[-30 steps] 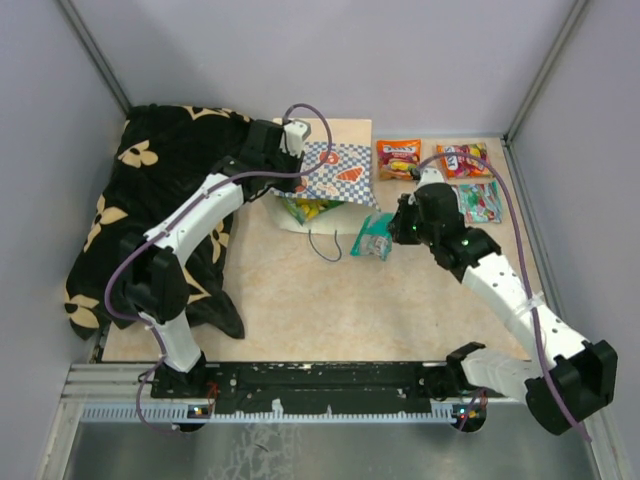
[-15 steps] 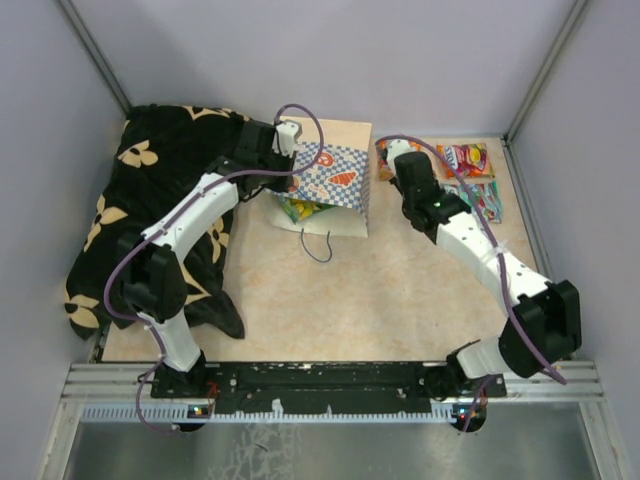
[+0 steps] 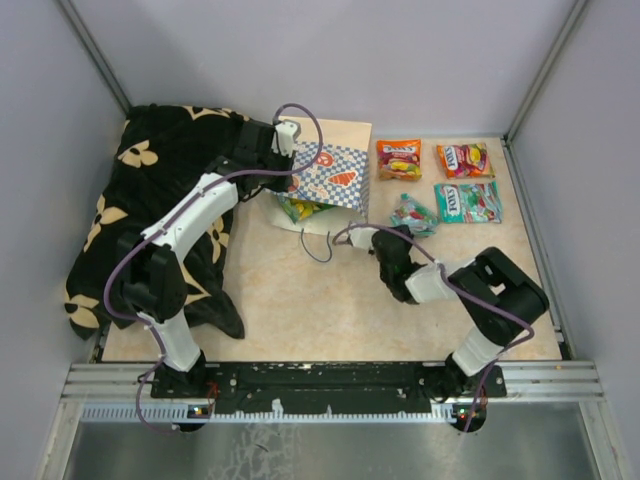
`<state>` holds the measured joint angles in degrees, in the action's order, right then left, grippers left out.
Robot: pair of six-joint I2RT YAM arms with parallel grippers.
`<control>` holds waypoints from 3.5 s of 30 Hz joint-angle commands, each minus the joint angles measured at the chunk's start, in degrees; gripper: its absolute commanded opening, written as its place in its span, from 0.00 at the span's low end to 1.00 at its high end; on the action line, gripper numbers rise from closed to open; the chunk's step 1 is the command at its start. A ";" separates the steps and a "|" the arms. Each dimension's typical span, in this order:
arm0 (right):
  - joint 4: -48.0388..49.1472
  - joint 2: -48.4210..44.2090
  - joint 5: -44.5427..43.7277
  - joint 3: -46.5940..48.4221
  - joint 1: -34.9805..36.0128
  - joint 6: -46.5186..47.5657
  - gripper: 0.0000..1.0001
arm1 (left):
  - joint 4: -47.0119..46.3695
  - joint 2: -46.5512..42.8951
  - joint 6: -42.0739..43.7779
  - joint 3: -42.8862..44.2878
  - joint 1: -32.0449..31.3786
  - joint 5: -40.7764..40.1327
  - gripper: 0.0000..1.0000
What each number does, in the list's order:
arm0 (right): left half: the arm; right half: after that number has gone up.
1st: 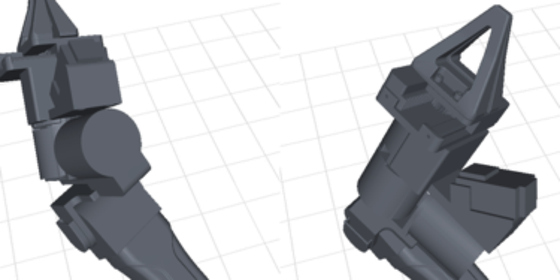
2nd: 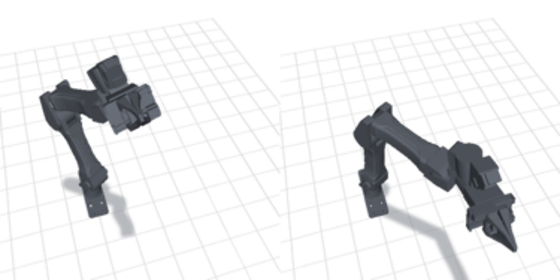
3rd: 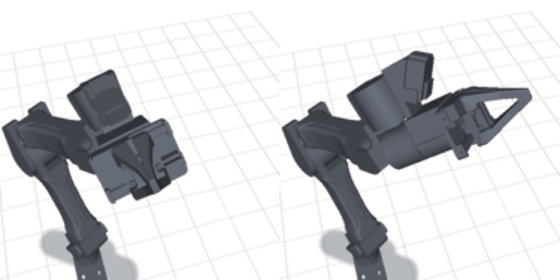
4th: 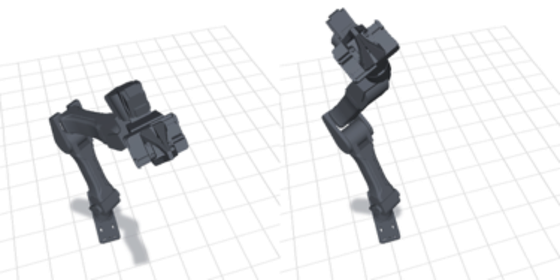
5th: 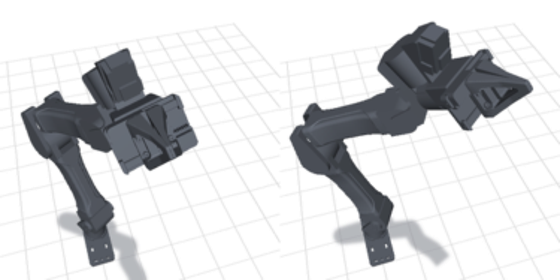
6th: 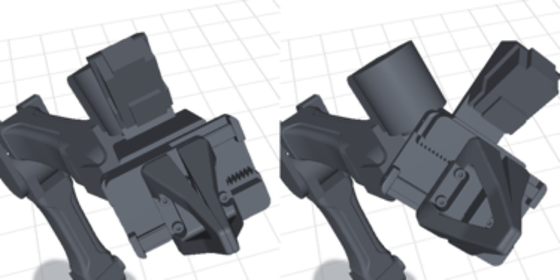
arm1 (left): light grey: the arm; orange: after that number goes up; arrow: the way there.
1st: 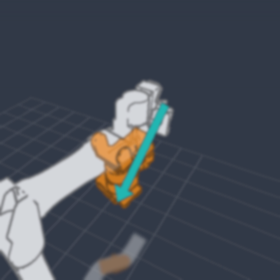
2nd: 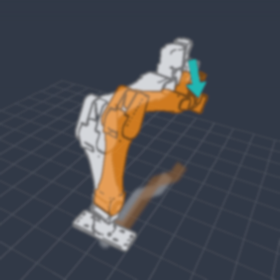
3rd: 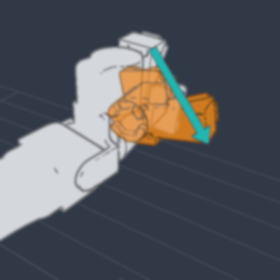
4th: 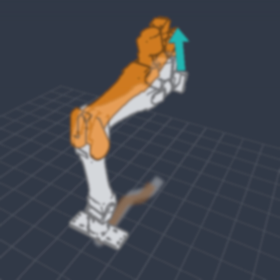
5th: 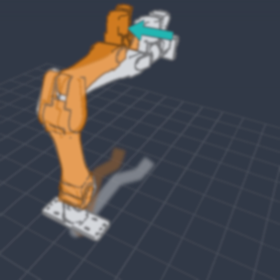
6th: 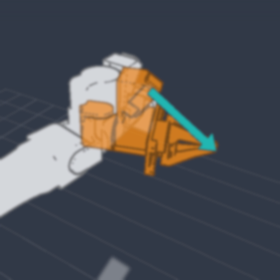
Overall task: Take the snacks out of the paper bag
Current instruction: Place the snack at the center of the board, then adjust the snack at the center of the board, then take out the snack from the paper bag.
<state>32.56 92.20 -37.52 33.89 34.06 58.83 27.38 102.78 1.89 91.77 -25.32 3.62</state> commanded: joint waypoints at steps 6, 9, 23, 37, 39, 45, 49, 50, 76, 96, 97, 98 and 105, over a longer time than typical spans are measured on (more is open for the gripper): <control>3.85 -13.73 10.72 -9.60 8.90 -7.90 0.00 | -0.77 -1.22 -0.48 -0.71 0.67 -0.47 0.00; 0.38 -22.29 15.43 -11.15 9.00 -18.80 0.83 | -0.62 -1.31 -0.48 -0.50 0.64 -0.39 0.00; -34.81 -37.40 -1.23 7.27 8.09 -88.97 0.99 | 0.33 -2.10 -1.21 -0.18 0.73 1.66 0.00; -29.90 -13.18 14.16 1.76 0.67 -110.63 0.64 | 2.36 -2.76 -1.10 -1.41 0.74 3.21 0.00; -29.30 -10.44 14.97 1.52 0.15 -110.06 0.63 | 2.33 -2.45 -1.05 -1.38 0.76 3.24 0.00; -28.85 -5.48 17.28 1.48 -3.78 -106.20 0.62 | 2.14 -2.19 -0.69 -1.93 0.73 2.36 0.00; -31.71 -3.53 18.93 6.06 -6.24 -96.40 0.69 | 1.77 -1.68 -0.59 -2.12 0.75 2.38 0.00; -32.58 -3.00 19.06 7.63 -6.33 -92.90 0.71 | 1.72 -1.63 -0.62 -2.12 0.80 2.58 0.00; -41.59 8.00 27.40 24.70 -18.07 -72.65 0.86 | 2.43 -0.02 -1.39 1.31 0.84 1.56 0.00; 0.63 -40.02 10.04 -14.04 12.26 -108.82 0.96 | 1.07 0.61 -1.24 11.47 -2.80 5.47 0.00; 4.62 -37.17 8.79 -15.19 15.08 -111.97 0.93 | 0.90 0.75 -1.62 12.07 -3.13 5.81 0.00; 8.43 -33.74 7.96 -15.25 16.71 -114.01 0.90 | 0.89 1.14 -1.92 12.76 -3.51 6.14 0.00; 21.80 -5.08 5.85 -2.48 18.47 -128.16 0.83 | 3.47 4.99 -3.12 18.92 -6.38 6.10 0.00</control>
<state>37.39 77.84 -25.43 23.64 52.01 -57.80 29.93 105.23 -0.40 106.76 -30.20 9.72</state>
